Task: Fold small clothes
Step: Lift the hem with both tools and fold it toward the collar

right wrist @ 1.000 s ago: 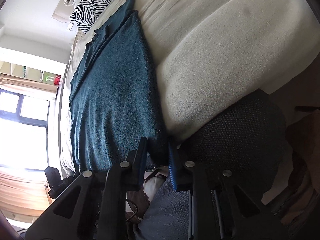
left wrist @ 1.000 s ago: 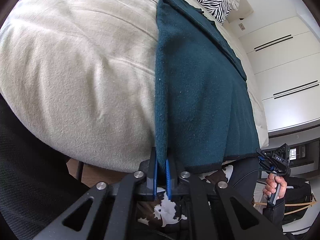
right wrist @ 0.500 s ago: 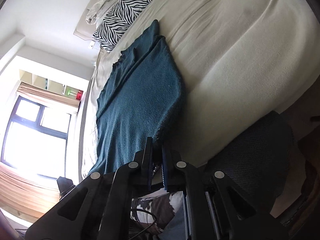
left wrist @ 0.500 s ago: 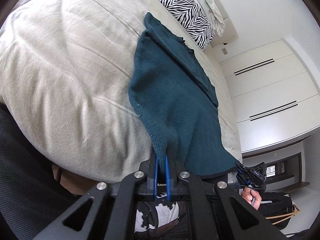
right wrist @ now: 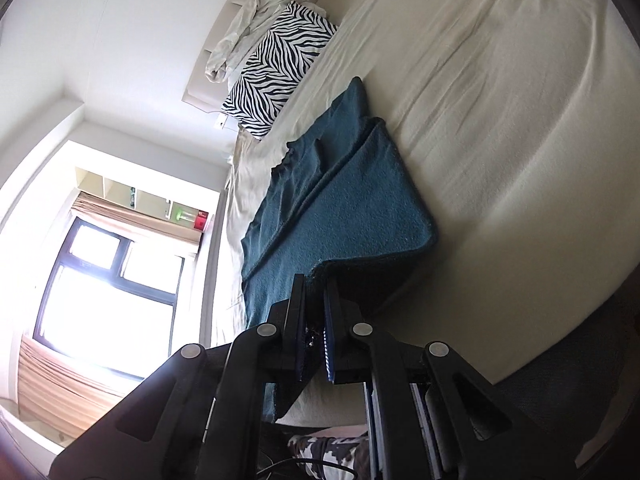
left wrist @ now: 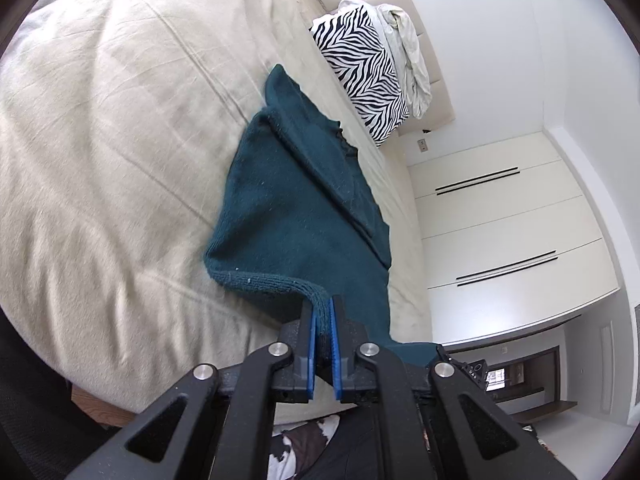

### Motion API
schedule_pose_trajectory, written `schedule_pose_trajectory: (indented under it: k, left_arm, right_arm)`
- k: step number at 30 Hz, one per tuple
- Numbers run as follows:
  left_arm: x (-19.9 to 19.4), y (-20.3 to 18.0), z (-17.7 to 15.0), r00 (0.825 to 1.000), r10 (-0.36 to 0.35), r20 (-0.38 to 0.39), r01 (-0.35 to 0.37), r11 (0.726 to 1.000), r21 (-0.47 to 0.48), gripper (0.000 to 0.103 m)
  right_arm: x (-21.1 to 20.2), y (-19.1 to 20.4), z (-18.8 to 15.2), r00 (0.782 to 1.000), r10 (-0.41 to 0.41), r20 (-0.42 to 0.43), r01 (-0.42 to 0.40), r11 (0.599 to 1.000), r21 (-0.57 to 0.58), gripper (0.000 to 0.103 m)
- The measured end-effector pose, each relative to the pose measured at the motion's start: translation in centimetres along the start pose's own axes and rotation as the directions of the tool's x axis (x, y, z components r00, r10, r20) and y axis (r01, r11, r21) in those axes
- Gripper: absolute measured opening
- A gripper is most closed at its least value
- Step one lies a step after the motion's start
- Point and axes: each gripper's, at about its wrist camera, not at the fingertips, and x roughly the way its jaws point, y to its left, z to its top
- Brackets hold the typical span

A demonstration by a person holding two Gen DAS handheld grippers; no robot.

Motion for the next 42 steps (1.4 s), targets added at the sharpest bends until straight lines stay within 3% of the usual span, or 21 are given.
schedule_pose_trajectory:
  k: [9,21,30,35,37,39,41,42]
  left_arm:
    - [2.6,-2.4,7.1,0.993,-0.061,0.097,0.062,0.998,-0.007,0.007]
    - [8.5,-2.7,16.2,0.990,-0.045,0.132,0.049,0.998,-0.029,0.007]
    - [14.5,-1.1,23.3,0.991,0.016,0.137,-0.007,0.998,-0.064,0.007]
    - [18.6,0.7,26.7,0.985,0.119,0.124,-0.110,0.991,-0.078,0.009]
    - [19.8,2.0,27.3,0.979,0.181,0.099,-0.171,0.980,-0.102,0.028]
    - [19.8,2.5,27.0,0.982,0.163,0.095,-0.153,0.982,-0.106,0.040]
    - [19.0,2.2,26.1,0.978,0.177,0.110,-0.170,0.983,-0.073,0.055]
    - [18.4,2.0,25.6,0.974,0.189,0.123,-0.183,0.981,-0.058,0.059]
  right_arm:
    - [3.6,3.0,6.9,0.996,0.024,0.081,-0.022,0.999,-0.034,0.007]
    - [11.5,5.7,16.6,0.992,0.001,0.124,0.008,0.997,-0.078,0.007]
    - [20.3,5.8,23.0,0.989,-0.071,0.128,0.082,0.993,-0.088,0.007]
    - [25.1,3.2,25.9,0.980,-0.149,0.131,0.155,0.988,-0.030,0.007]
    - [27.2,1.6,26.8,0.973,-0.198,0.116,0.198,0.980,0.009,0.009]
    - [29.1,0.1,27.2,0.964,-0.259,0.065,0.257,0.966,0.036,0.010]
    - [29.7,-0.6,26.9,0.959,-0.281,0.049,0.278,0.959,0.054,0.019]
    - [29.5,-0.7,26.6,0.960,-0.272,0.059,0.270,0.962,0.045,0.029]
